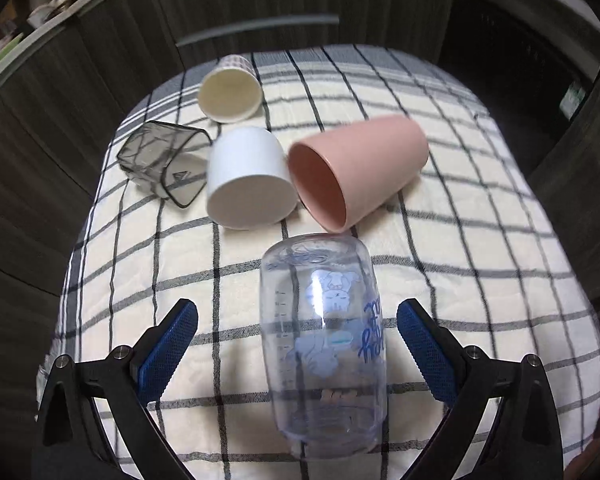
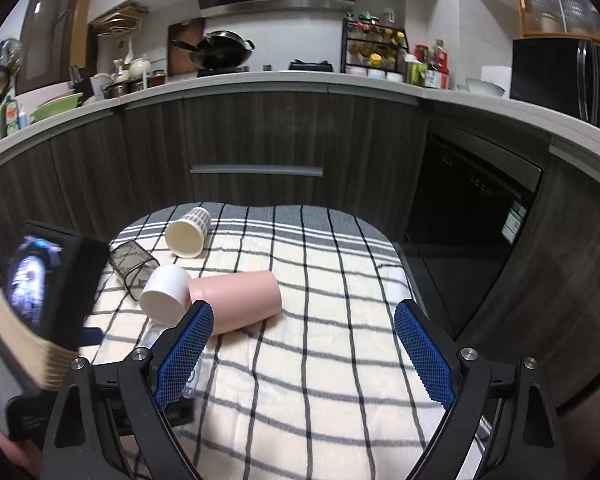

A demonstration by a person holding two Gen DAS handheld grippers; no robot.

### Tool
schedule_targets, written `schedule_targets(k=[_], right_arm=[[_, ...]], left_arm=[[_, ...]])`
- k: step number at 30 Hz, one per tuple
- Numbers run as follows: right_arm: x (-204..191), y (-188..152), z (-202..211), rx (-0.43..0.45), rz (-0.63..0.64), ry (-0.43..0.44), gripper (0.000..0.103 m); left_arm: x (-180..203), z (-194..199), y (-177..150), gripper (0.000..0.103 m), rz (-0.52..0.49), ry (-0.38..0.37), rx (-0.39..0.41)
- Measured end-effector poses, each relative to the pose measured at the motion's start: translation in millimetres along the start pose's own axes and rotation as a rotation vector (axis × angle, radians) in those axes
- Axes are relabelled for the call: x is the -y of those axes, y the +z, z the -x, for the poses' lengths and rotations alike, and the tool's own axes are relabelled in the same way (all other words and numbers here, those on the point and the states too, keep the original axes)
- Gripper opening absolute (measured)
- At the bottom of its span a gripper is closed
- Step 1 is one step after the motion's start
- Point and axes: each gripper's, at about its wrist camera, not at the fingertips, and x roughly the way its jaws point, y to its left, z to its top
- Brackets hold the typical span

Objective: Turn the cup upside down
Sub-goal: 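Rotate the held tumbler with the left gripper until its base faces up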

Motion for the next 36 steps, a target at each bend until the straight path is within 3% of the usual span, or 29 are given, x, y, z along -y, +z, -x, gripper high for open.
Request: schedule_targets(k=[9,12,19,30,33,36], right_arm=[[22,12,-18,-0.091,-0.083,0.064,0.093],[32,14,-24,-0.11,-0.126,0.075,0.093],[40,10,-36,-0.134,-0.183,0.11,0.093],[41,6,-39,-0.149,-0.215,0.127,0.093],[39,7,-33,-0.139,-0.217,0.132,0.093],[38,8,-25,-0.121,-0.224,0.132,0.093]], left_arm=[[19,-36,24,0.092,-0.053,-0.049,-0.231],[23,-43,30,0.092,-0.062,-0.043,-0.276],[29,-64,32,0.074,-0.088,0.0,-0.345],[10,-52,21,0.072,-0.053,-0.057,-0.31],[0,-33,17,0.072,-0.041,-0.069,-0.238],[-11,-10,10,0.072,-0.021,-0.094,-0.116]])
